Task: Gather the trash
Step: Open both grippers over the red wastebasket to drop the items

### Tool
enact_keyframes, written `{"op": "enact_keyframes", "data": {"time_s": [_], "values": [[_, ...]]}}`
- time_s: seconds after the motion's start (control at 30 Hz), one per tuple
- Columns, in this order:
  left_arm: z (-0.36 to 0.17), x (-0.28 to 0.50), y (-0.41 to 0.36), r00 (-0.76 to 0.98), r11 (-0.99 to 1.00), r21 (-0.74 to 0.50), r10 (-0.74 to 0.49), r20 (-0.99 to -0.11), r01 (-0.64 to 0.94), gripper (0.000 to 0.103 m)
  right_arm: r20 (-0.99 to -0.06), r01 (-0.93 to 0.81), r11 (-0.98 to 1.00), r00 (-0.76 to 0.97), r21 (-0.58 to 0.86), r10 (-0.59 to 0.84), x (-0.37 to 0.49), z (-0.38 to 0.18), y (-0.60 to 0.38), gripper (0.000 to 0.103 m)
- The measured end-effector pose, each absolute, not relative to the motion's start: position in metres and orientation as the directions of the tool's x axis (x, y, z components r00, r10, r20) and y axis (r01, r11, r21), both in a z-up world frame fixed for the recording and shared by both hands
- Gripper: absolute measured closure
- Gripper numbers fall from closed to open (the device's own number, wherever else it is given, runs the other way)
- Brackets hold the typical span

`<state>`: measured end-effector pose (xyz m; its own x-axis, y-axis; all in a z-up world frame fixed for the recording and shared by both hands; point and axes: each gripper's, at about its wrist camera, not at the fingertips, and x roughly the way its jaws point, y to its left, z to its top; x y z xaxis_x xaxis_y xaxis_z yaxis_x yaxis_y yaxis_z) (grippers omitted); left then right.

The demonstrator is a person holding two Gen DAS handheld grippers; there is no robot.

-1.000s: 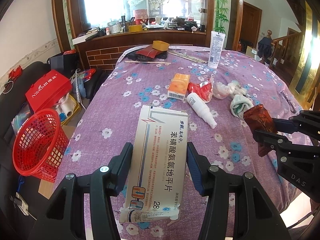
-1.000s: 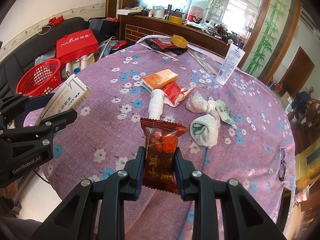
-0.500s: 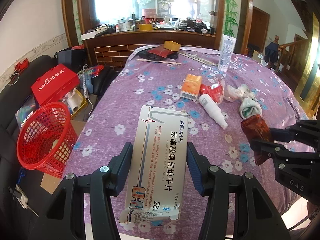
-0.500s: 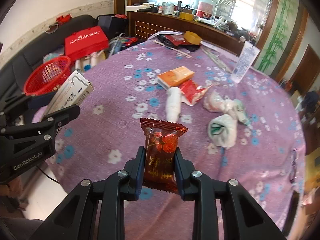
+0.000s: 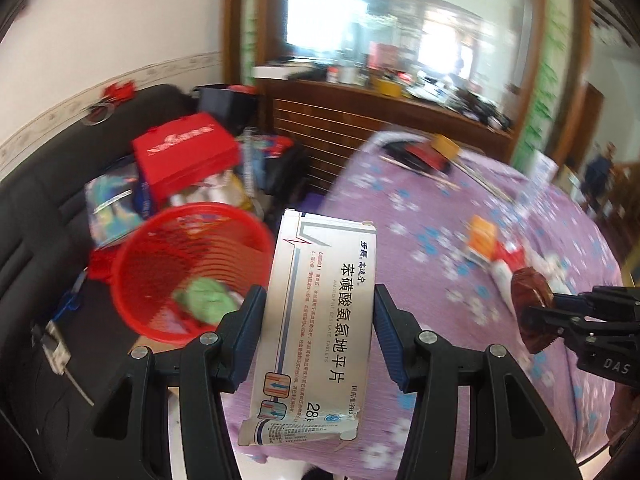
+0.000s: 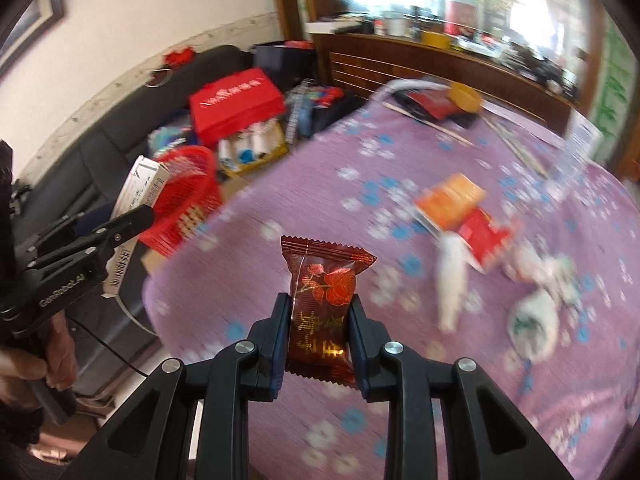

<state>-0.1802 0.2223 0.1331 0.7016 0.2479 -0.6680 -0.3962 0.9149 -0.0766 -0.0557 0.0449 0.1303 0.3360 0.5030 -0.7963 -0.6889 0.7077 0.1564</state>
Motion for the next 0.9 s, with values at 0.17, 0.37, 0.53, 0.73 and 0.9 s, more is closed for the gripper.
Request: {"op": "enact_keyframes", "data": {"time_s": [0.17, 0.37, 0.53, 0.73, 0.9], "values": [[0.140, -0.194, 0.282, 0.678, 0.860, -0.110, 0.307, -0.668, -0.498, 0.051, -0.768, -0.755, 0.616, 0.253, 0.224, 0.589, -0.046, 0.149, 0.109, 0.073], [0.134, -0.196, 0.339, 0.646, 0.824, -0.112, 0.341, -0.683, -0.555, 0.051, -0.760, -0.797, 0.536, 0.159, 0.279, 0.631, -0.034, 0.150, 0.192, 0.073], [0.120, -0.188, 0.375, 0.627, 0.812, -0.135, 0.321, -0.710, -0.568, 0.051, -0.754, -0.785, 0.519, 0.103, 0.339, 0.649, -0.021, 0.140, 0.249, 0.073], [0.111, -0.177, 0.399, 0.624, 0.804, -0.168, 0.291, -0.725, -0.571, 0.041, -0.747, -0.741, 0.528, 0.055, 0.414, 0.663, -0.002, 0.124, 0.294, 0.061], [0.113, -0.176, 0.401, 0.638, 0.816, -0.168, 0.285, -0.715, -0.553, 0.037, -0.731, -0.727, 0.556, 0.110, 0.403, 0.674, 0.001, 0.137, 0.284, 0.058]]}}
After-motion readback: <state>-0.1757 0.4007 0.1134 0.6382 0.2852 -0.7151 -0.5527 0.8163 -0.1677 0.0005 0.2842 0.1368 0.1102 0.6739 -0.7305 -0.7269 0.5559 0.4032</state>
